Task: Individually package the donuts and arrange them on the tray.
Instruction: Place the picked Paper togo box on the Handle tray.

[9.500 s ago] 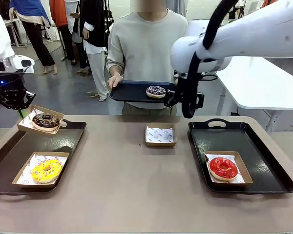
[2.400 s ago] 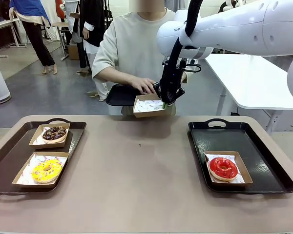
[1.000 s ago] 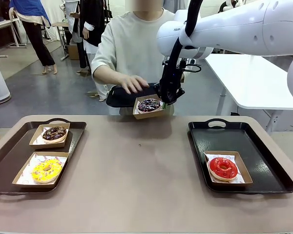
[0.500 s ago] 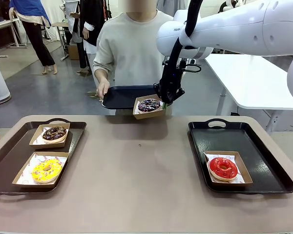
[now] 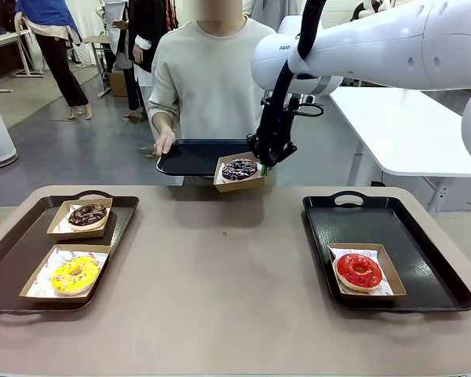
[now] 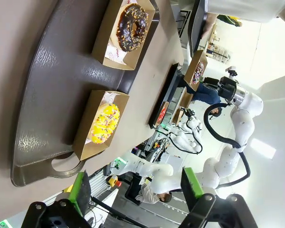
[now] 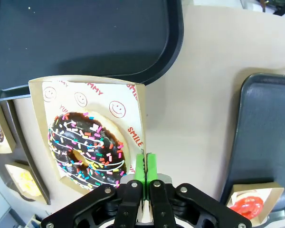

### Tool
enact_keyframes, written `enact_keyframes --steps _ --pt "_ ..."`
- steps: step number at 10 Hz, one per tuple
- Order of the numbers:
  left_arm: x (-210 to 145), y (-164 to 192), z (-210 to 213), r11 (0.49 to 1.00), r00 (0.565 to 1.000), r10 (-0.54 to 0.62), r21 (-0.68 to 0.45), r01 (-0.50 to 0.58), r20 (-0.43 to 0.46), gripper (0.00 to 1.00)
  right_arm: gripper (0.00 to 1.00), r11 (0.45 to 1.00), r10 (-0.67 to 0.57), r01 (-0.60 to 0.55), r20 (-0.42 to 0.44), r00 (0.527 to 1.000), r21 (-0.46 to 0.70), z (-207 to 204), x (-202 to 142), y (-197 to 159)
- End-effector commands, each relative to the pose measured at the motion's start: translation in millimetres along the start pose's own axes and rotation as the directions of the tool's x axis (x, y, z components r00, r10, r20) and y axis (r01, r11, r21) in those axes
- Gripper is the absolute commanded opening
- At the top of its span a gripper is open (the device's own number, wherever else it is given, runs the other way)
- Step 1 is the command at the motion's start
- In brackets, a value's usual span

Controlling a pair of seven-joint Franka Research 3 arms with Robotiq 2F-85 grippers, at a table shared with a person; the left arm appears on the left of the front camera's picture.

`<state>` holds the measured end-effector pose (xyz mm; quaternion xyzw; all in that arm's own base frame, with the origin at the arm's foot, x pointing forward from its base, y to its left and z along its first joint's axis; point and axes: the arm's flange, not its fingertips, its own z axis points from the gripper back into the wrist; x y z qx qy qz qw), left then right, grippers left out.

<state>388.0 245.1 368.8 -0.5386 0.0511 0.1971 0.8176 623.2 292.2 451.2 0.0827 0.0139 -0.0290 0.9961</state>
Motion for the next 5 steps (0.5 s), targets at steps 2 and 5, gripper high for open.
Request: enact_keyframes --steps 2,5 --pt "-5 -1 -1 1.0 1.0 -0.003 0.005 0.003 0.011 1.0 0.02 1.0 0.0 0.0 0.0 1.0 0.0 0 0 0" --pt "-5 -1 -1 1.0 1.0 -0.003 0.005 0.003 0.011 1.0 0.02 0.999 0.02 -0.02 0.007 1.0 -0.035 39 -36 -58"
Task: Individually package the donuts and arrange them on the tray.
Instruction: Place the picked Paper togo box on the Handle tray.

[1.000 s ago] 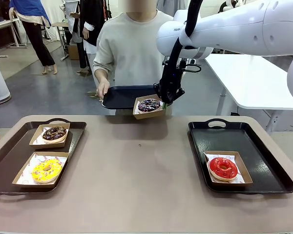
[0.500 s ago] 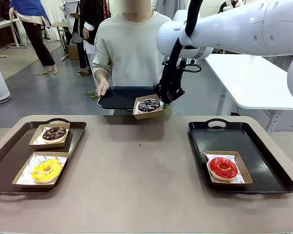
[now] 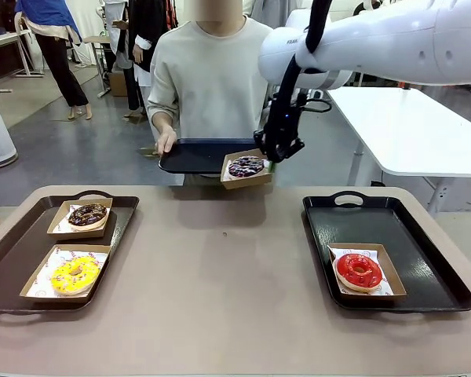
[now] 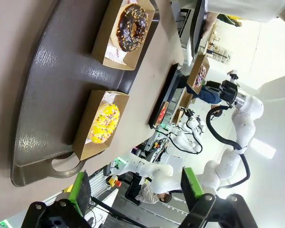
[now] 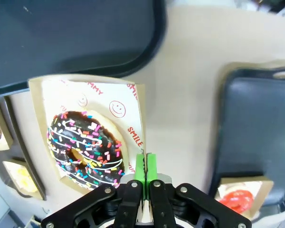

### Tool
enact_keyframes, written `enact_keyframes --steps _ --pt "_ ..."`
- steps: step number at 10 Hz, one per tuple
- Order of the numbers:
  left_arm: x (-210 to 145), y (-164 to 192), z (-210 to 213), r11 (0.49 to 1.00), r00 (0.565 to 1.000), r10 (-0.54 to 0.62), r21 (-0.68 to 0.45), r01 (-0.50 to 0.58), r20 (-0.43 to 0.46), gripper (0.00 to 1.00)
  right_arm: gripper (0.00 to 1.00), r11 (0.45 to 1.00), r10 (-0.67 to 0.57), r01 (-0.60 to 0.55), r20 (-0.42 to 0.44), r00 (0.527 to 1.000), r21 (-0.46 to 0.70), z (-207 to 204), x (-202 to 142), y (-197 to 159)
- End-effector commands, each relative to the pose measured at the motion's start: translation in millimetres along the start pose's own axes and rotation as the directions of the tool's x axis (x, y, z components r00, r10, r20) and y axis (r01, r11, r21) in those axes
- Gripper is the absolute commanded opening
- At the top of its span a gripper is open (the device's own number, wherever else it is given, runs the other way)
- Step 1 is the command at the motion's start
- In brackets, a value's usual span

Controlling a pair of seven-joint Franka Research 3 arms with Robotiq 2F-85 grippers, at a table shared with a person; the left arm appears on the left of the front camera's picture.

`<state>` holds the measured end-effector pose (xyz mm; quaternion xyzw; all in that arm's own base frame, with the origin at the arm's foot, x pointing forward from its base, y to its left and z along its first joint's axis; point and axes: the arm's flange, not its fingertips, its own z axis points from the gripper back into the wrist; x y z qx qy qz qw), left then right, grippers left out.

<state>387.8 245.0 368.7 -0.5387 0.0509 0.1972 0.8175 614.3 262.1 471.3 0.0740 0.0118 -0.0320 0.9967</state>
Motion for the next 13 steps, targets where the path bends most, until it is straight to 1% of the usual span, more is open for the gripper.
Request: enact_keyframes --steps 1,3,4,6,7,9,11,12,13 --pt "-4 -1 -1 1.0 1.0 -0.003 0.005 0.003 0.01 1.0 0.02 0.997 0.028 -0.027 0.017 0.999 -0.068 28 -45 -59" --pt "-4 -1 -1 1.0 1.0 -0.003 0.005 0.003 0.01 1.0 0.02 0.993 -0.013 0.018 0.045 0.999 -0.115 44 -64 -109" --pt "-4 -1 -1 1.0 1.0 -0.003 0.005 0.003 0.01 1.0 0.02 0.989 -0.029 0.035 0.046 0.999 -0.142 43 -73 -138" --pt "-4 -1 -1 1.0 1.0 -0.003 0.005 0.003 0.01 1.0 0.02 0.989 -0.072 0.079 0.066 0.995 -0.122 36 -82 -187" --pt "-4 -1 -1 1.0 1.0 -0.003 0.005 0.003 0.01 1.0 0.02 0.991 -0.083 0.09 0.075 0.994 -0.097 30 -85 -204" --pt "-4 -1 -1 1.0 1.0 -0.003 0.005 0.003 0.01 1.0 0.02 0.991 -0.078 0.086 0.084 0.993 -0.101 14 -85 -225" --pt "-4 -1 -1 1.0 1.0 -0.003 0.005 0.003 0.01 1.0 0.02 0.988 -0.1 0.108 0.076 0.992 -0.111 1 -79 -232" --pt "-4 -1 -1 1.0 1.0 -0.003 0.005 0.003 0.01 1.0 0.02 0.986 -0.103 0.11 0.065 0.993 -0.121 13 -81 -230" --pt "-4 -1 -1 1.0 1.0 -0.003 0.005 0.003 0.01 1.0 0.02 0.986 -0.103 0.11 0.065 0.993 -0.121 13 -81 -230"
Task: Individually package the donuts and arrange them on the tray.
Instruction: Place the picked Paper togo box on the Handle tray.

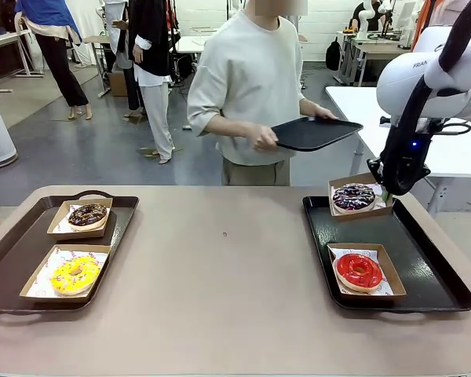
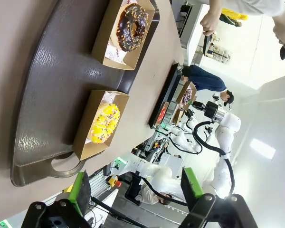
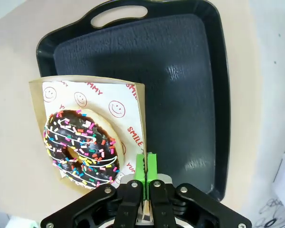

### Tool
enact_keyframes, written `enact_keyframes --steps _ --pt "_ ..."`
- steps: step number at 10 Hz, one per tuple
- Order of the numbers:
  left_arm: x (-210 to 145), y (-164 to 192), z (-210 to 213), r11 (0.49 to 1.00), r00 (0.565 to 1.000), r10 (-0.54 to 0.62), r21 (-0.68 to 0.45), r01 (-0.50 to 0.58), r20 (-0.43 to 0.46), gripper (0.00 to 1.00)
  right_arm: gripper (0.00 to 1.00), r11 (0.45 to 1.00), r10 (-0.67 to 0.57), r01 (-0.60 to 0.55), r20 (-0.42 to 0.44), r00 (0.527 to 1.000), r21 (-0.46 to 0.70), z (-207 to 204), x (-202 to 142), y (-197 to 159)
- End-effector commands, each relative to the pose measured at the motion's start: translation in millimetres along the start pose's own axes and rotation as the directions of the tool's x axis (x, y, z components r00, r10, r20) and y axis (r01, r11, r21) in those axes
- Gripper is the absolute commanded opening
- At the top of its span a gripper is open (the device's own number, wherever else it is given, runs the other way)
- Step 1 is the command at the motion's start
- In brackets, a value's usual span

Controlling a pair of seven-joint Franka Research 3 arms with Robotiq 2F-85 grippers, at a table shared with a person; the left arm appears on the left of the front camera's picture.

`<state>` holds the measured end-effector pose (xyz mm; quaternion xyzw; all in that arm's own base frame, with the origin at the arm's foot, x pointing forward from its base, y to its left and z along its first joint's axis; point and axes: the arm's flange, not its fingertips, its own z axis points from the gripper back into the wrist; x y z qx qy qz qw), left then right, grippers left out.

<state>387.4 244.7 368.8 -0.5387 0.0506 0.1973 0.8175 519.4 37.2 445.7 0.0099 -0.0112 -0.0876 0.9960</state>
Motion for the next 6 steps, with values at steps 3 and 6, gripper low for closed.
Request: enact_keyframes --steps 3,6 --pt "-4 -1 0 1.0 1.0 -0.003 0.005 0.002 0.01 1.0 0.02 1.0 0.002 -0.002 0.001 1.0 0.0 7 -1 1" --pt "-4 -1 0 1.0 1.0 -0.003 0.005 0.002 0.01 1.0 0.02 0.996 0.087 -0.087 0.026 0.996 0.033 -22 28 3"
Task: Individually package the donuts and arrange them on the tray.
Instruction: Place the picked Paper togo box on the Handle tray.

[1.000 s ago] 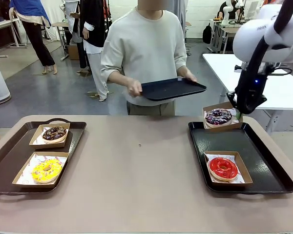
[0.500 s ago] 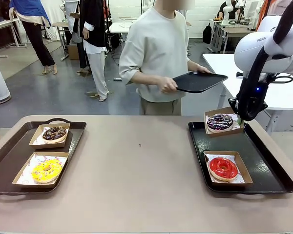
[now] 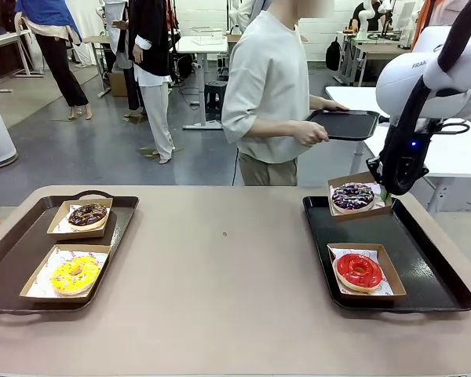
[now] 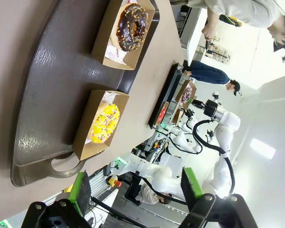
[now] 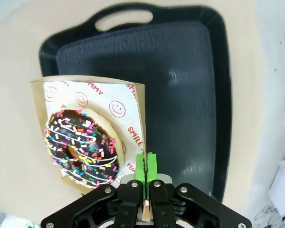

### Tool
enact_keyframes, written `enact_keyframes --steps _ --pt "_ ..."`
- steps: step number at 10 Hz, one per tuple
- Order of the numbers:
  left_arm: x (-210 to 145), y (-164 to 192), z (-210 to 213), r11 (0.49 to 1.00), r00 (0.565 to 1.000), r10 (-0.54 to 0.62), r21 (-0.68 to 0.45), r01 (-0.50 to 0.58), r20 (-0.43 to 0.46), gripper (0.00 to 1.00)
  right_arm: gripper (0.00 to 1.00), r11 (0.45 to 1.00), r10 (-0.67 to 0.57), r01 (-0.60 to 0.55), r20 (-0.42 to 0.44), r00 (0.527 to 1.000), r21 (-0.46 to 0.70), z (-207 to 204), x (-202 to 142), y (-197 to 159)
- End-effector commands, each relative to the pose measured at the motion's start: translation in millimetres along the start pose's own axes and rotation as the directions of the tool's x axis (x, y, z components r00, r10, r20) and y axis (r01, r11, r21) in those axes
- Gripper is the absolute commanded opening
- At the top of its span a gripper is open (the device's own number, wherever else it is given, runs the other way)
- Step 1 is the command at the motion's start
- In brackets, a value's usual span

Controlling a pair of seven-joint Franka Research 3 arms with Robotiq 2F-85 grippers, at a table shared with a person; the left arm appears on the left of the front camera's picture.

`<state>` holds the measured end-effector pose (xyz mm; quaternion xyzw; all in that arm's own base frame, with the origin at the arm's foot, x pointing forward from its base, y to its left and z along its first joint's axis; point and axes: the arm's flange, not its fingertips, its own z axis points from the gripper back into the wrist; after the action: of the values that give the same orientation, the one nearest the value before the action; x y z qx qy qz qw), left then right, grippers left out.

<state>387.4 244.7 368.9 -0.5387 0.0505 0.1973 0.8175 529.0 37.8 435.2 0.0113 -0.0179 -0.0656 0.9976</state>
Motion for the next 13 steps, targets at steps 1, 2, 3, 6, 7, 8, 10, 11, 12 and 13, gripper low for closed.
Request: enact_keyframes --steps 1,2,3,6,7,8,10,11,12,13 --pt "-4 -1 0 1.0 1.0 -0.002 0.005 0.002 0.01 1.0 0.02 0.998 0.056 -0.056 0.011 0.998 0.032 -20 27 2" --pt "-4 -1 0 1.0 1.0 -0.002 0.005 0.002 0.01 1.0 0.02 0.998 0.053 -0.053 0.004 0.999 0.045 -28 36 2" --pt "-4 -1 0 1.0 1.0 -0.002 0.005 0.002 0.01 1.0 0.02 0.998 0.051 -0.05 -0.009 0.999 0.047 -38 44 3" --pt "-4 -1 0 1.0 1.0 -0.002 0.005 0.002 0.01 1.0 0.02 0.997 0.041 -0.037 -0.062 0.997 0.064 -59 50 -2" --pt "-4 -1 0 1.0 1.0 -0.002 0.005 0.002 0.01 1.0 0.02 0.997 0.039 -0.033 -0.085 0.996 0.074 -68 50 -5" --pt "-4 -1 0 1.0 1.0 -0.002 0.005 0.002 0.01 1.0 0.02 0.996 0.039 -0.031 -0.099 0.994 0.081 -75 49 -8" --pt "-4 -1 0 1.0 1.0 -0.002 0.005 0.002 0.01 1.0 0.02 0.997 0.03 -0.021 -0.125 0.992 0.078 -87 48 -13" --pt "-4 -1 0 1.0 1.0 -0.002 0.005 0.002 0.01 1.0 0.02 0.997 0.033 -0.024 -0.125 0.992 0.076 -90 47 -14" --pt "-4 -1 0 1.0 1.0 -0.002 0.005 0.002 0.01 1.0 0.02 0.997 0.04 -0.031 -0.123 0.992 0.074 -91 46 -15" --pt "-4 -1 0 1.0 1.0 -0.002 0.005 0.002 0.01 1.0 0.55 0.996 0.049 -0.04 -0.12 0.992 0.074 -89 45 -14"
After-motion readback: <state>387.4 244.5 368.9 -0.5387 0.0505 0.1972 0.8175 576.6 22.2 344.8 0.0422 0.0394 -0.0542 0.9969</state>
